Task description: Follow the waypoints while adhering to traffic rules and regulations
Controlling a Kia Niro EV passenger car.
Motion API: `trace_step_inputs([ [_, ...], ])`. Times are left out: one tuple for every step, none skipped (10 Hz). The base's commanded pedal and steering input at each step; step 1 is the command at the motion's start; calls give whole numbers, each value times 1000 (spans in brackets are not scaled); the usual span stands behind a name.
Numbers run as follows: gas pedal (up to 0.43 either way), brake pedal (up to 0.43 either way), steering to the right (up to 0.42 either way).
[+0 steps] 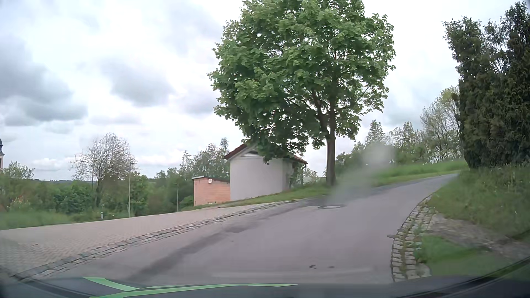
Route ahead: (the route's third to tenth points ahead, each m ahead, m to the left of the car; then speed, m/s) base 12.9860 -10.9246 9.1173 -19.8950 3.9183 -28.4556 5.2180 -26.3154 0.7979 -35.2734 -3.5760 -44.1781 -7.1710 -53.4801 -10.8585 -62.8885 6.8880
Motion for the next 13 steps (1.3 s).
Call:
trace_step_inputs([
  [0, 0, 172],
  [8, 0, 176],
  [67, 0, 189],
  [67, 0, 208],
  [67, 0, 226],
  [67, 0, 244],
  [67, 0, 255],
  [98, 0, 267],
  [110, 0, 286],
  [110, 0, 299],
  [110, 0, 310],
  [110, 0, 325],
  [110, 0, 335],
])
